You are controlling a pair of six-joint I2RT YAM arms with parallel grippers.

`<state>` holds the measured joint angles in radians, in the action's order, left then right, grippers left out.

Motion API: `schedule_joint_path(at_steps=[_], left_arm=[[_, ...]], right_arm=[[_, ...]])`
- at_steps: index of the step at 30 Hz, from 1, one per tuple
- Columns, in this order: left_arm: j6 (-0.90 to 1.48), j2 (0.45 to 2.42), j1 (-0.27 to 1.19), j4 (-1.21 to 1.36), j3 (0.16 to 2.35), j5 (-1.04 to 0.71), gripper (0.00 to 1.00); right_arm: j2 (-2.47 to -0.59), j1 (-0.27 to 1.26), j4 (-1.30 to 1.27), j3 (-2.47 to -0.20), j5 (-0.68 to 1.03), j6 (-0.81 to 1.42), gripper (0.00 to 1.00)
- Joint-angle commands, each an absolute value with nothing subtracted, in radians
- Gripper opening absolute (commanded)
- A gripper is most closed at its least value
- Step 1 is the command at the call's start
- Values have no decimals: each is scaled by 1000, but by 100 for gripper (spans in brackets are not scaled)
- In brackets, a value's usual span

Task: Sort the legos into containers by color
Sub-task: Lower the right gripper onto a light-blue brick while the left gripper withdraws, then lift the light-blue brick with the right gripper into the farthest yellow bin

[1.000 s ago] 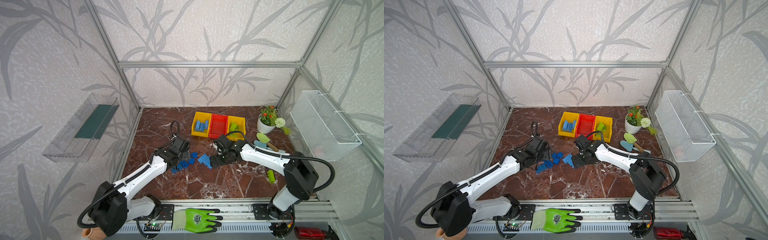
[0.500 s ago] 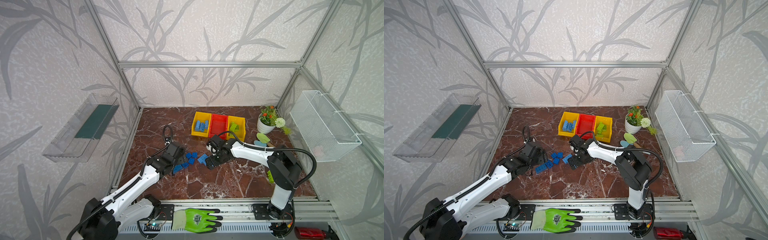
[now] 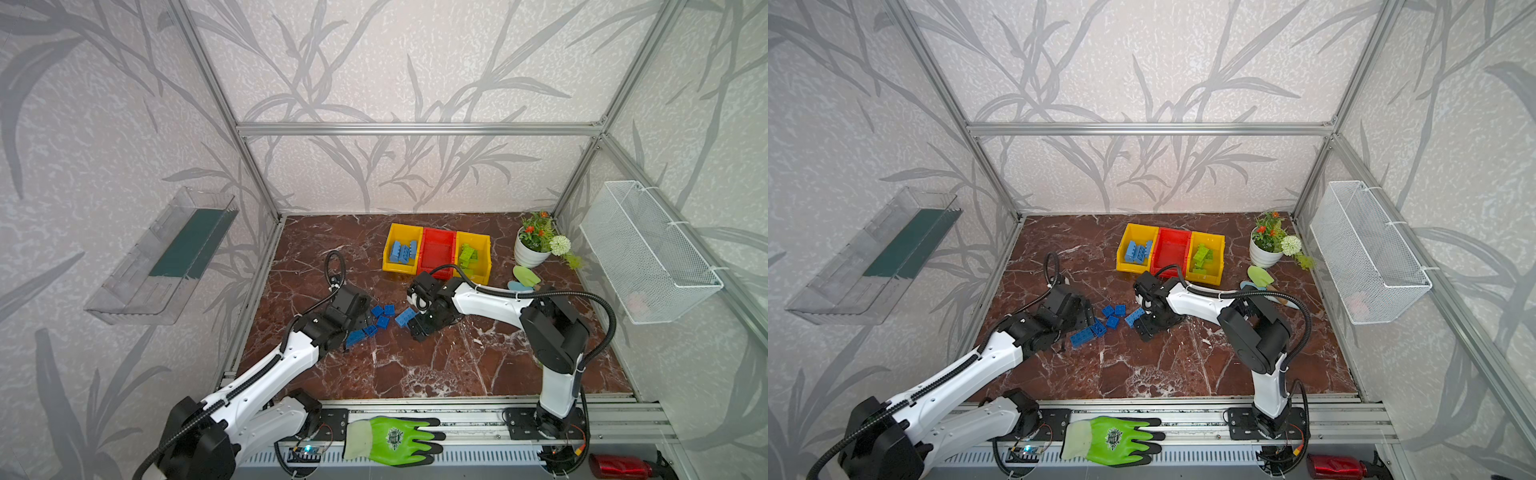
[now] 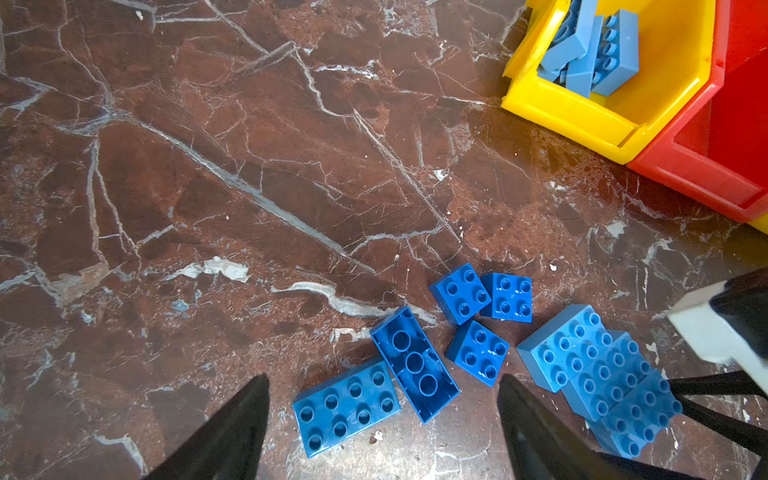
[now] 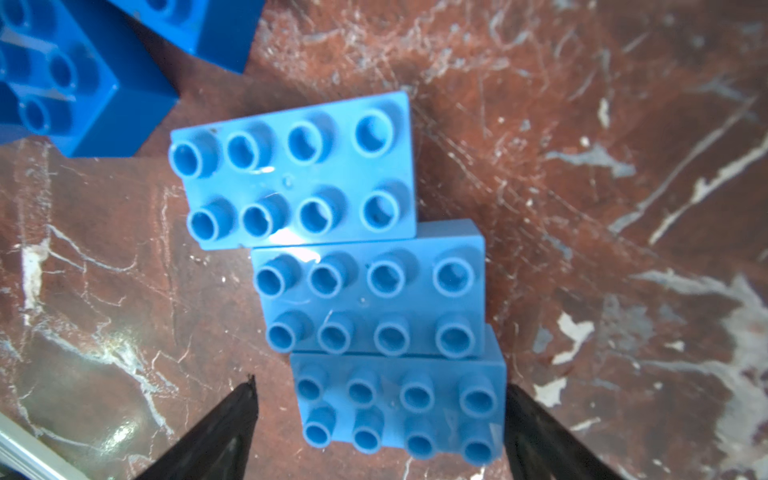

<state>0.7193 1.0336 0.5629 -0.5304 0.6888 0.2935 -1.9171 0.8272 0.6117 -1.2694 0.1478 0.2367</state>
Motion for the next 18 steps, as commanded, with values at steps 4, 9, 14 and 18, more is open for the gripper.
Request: schedule_joint_path(at_steps=[4, 9, 14, 18], left_arm=[[738, 1013, 567, -549, 676, 336, 85], [738, 1006, 567, -551, 677, 338, 86], [732, 1006, 567, -548, 684, 337, 85], [722, 1012, 566, -545, 694, 333, 85]], right_arm=[[-1958, 836, 671, -1320, 109, 200, 78], [-1964, 839, 711, -1332, 71, 212, 66], [-1931, 839, 743, -1329, 38, 232, 59], [-1893, 838, 754, -1333, 24, 246, 57]])
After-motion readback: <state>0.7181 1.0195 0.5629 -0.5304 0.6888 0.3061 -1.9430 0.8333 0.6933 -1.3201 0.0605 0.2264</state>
